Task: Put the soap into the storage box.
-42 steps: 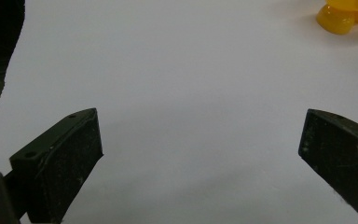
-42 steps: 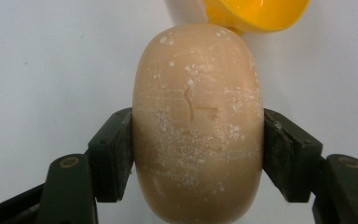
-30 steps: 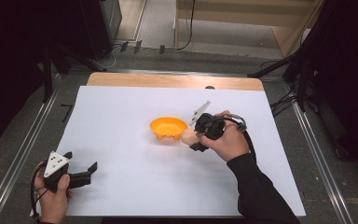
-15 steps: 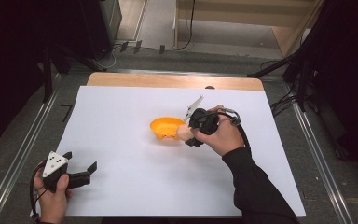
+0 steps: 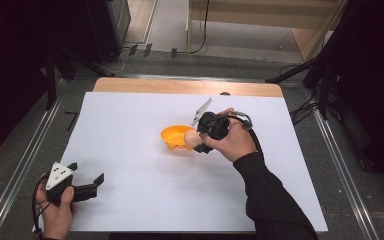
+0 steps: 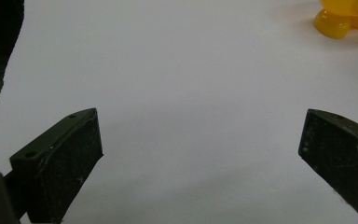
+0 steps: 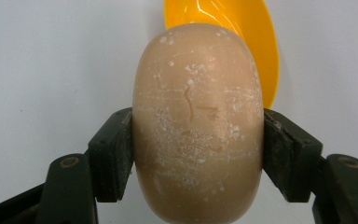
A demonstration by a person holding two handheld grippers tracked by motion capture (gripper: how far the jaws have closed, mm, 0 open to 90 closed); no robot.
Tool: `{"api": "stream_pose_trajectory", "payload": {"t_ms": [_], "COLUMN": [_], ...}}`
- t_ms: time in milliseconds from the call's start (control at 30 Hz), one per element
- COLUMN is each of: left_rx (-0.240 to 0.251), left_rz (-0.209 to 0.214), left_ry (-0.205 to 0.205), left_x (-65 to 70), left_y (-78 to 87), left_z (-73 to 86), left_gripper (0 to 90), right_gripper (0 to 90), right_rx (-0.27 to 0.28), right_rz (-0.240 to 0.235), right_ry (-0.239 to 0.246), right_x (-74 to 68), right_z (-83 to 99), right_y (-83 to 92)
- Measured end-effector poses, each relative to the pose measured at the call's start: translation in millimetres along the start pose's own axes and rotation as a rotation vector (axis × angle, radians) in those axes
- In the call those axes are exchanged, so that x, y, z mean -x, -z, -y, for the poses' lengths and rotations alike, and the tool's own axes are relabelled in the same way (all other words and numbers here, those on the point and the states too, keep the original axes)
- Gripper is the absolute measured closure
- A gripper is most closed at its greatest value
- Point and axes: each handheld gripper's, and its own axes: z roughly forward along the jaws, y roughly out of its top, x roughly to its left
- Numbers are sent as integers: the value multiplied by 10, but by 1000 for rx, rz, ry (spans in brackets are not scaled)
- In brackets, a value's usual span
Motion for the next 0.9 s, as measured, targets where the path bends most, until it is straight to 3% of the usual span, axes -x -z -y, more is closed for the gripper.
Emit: {"api": "stream_pose_trajectory", "payload": {"t_ms": [600, 900], "left_rx": [-4, -7], "left_rz": [7, 10], "left_ry": [2, 5], "left_x": [-6, -8], "left_y": [-1, -6], "left_z": [-2, -3], "left_gripper": [0, 0], "right_gripper": [334, 334], "right_rx": [-15, -11], "right_rz": [-5, -10], "right_ry": [38, 32], "right_x": [93, 126], "right_z": [-132, -173], "right_y": [-58, -73]}}
